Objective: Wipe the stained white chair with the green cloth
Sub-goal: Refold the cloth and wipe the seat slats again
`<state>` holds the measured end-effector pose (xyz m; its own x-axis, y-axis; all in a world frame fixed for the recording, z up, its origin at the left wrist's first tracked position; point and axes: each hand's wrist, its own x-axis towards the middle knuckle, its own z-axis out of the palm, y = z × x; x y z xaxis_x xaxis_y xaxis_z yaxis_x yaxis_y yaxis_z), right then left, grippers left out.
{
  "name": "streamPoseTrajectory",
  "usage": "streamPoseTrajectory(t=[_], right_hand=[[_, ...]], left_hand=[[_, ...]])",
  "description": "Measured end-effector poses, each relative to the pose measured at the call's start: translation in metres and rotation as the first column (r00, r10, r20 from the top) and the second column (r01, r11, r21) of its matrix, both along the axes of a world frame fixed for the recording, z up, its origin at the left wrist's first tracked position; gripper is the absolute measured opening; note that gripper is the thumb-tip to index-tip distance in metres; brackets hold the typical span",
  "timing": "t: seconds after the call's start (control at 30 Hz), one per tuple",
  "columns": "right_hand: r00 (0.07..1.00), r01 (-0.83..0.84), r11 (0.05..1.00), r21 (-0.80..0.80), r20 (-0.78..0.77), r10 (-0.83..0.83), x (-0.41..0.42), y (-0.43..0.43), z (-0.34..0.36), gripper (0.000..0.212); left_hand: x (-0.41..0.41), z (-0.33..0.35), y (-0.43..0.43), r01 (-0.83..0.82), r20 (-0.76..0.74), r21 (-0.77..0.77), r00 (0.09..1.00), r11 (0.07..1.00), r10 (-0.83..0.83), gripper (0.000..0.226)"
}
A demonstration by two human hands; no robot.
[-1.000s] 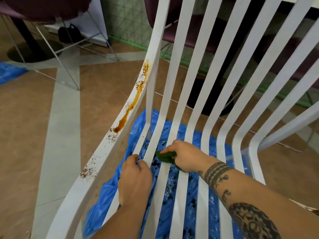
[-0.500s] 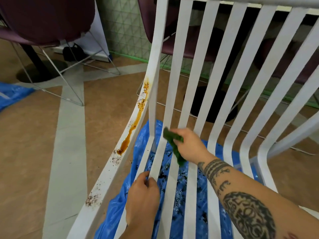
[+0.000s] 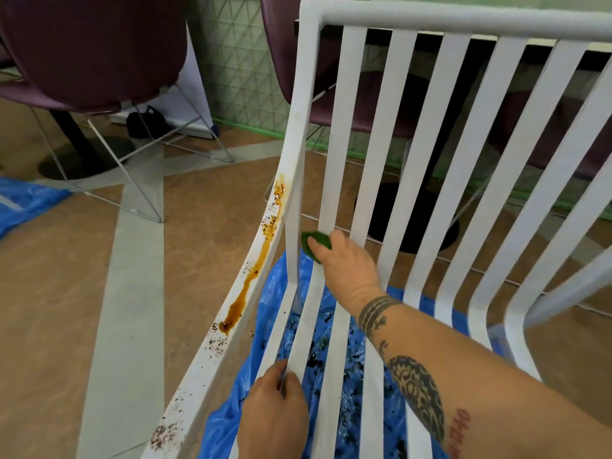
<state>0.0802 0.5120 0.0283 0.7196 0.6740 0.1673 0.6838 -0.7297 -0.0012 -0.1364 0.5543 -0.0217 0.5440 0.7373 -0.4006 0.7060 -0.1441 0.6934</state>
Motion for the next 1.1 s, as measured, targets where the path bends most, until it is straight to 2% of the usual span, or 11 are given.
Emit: streamPoseTrajectory(t=[0.13, 0.2, 0.3, 0.4, 0.53, 0.63, 0.7, 0.8, 0.97, 1.03, 1.1], right_hand=[[0.988, 0.066, 0.983, -0.173, -0.129, -0.089, -0.027, -0.005, -0.031, 0.077], [0.979, 0.075, 0.975, -0.208, -0.17, -0.111, -0.033, -0.002, -0.034, 0.073], [0.95, 0.059, 0.978, -0.198, -0.29, -0.116, -0.041, -0.003, -0.032, 0.064], [0.901, -0.001, 0.979, -0.204, -0.425, -0.088, -0.055, -0.012, -0.024, 0.064], [0.755, -0.1, 0.988, -0.115, -0.655, 0.0, -0.077, -0.022, -0.006, 0.06], [0.784, -0.055, 0.995, -0.086, -0.62, -0.01, -0.082, -0.022, 0.002, 0.057], [0.841, 0.033, 0.998, -0.057, -0.538, -0.058, -0.085, -0.025, 0.002, 0.06], [0.852, 0.022, 0.998, -0.061, -0.521, -0.05, -0.104, -0.035, -0.009, 0.059], [0.801, -0.088, 0.995, 0.045, -0.591, 0.097, -0.157, -0.046, -0.01, 0.046], [0.751, -0.148, 0.989, 0.016, -0.648, 0.123, -0.168, -0.05, -0.006, 0.046], [0.667, -0.177, 0.984, 0.016, -0.733, 0.132, -0.169, -0.055, 0.002, 0.05]], left_hand=[[0.002, -0.001, 0.0, 0.022, -0.013, 0.024, 1.0, 0.999, -0.022, 0.041], [0.002, -0.002, 0.002, 0.019, -0.013, 0.019, 1.0, 1.0, -0.019, 0.04], [0.001, -0.002, 0.0, 0.039, 0.0, 0.006, 0.999, 0.999, -0.039, 0.032], [0.0, -0.003, 0.0, 0.025, 0.001, -0.004, 1.0, 1.0, -0.025, 0.039], [-0.001, 0.001, 0.0, 0.026, 0.032, -0.005, 0.999, 1.0, -0.026, 0.04], [-0.002, 0.008, -0.004, 0.003, 0.064, -0.012, 0.998, 1.0, -0.002, 0.046], [-0.003, 0.008, -0.007, -0.027, 0.067, -0.005, 0.997, 1.0, 0.027, 0.061], [-0.006, 0.008, -0.009, -0.062, 0.081, 0.017, 0.995, 0.998, 0.06, 0.082], [-0.011, 0.017, -0.009, -0.111, 0.193, -0.059, 0.974, 0.992, 0.12, 0.065], [-0.015, 0.022, -0.011, -0.204, 0.296, -0.119, 0.927, 0.972, 0.231, 0.057], [-0.019, 0.028, -0.011, -0.347, 0.396, -0.174, 0.832, 0.921, 0.388, 0.05]])
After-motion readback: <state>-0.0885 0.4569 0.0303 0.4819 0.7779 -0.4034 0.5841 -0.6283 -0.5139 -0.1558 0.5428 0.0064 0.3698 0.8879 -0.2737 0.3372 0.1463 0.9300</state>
